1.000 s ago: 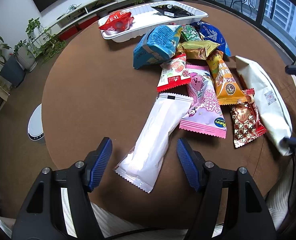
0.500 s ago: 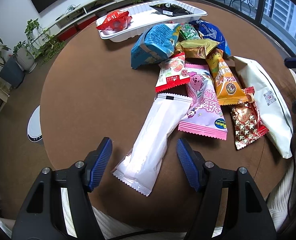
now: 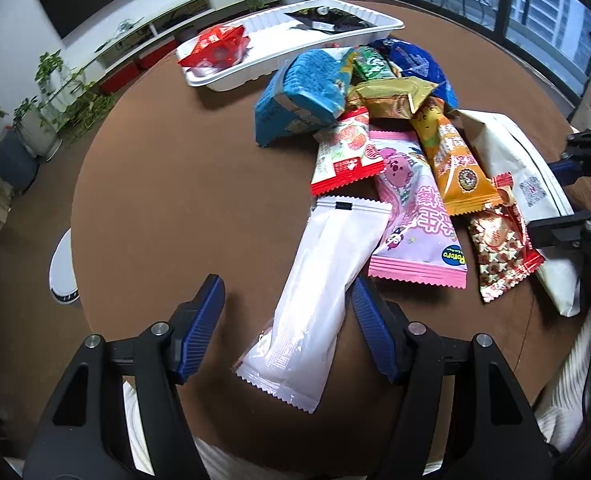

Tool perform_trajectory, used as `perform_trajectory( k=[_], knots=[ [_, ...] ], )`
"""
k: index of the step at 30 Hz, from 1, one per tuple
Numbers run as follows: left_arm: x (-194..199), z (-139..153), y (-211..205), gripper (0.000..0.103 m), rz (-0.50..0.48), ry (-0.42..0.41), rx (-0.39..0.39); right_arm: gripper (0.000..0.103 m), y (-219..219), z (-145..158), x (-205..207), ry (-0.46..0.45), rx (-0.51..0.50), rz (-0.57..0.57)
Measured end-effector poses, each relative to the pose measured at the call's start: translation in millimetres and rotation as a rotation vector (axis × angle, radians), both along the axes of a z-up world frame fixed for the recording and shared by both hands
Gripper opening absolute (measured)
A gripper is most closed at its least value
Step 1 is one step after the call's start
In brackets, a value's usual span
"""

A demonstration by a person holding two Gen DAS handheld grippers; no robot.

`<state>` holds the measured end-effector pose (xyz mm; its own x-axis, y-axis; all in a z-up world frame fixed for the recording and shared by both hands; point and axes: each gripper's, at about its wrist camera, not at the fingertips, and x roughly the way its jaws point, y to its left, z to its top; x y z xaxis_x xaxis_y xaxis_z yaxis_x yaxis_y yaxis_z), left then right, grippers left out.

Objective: Organize snacks
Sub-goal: 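Grasp the white wrapper with the right gripper while the left grasps another white wrapper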

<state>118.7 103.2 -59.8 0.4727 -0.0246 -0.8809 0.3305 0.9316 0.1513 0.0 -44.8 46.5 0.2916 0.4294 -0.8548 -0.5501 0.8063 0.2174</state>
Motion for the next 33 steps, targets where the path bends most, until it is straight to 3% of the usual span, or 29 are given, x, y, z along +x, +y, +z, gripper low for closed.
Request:
perform_trajectory(
  k=[2, 4, 10, 18, 26, 33],
  knots=[
    [2, 0, 4, 0.041, -0.026, 0.027, -0.071, 0.036, -2, -3, 3, 0.029, 0.039, 0.001],
    [4, -1, 6, 0.03, -0.039, 0.05, -0.133, 0.031, -3, -6, 4, 0.045, 0.068, 0.006],
    [4, -2, -1, 0.023, -0.067, 0.048, -0.127, 0.023, -15, -10, 11, 0.09, 0.169, 0.0],
    [5, 1, 9, 0.02, -0.03, 0.075, -0.215, 0.015, -39, -17, 19, 0.203, 0.367, -0.049],
    [6, 12, 21, 0.02, 0.012, 0.073, -0.295, 0.014, -64, -21, 28, 0.275, 0.503, -0.099],
    [10, 30, 28, 0.02, 0.04, 0.051, -0.388, 0.014, -78, -13, 34, 0.275, 0.569, -0.123]
  ],
)
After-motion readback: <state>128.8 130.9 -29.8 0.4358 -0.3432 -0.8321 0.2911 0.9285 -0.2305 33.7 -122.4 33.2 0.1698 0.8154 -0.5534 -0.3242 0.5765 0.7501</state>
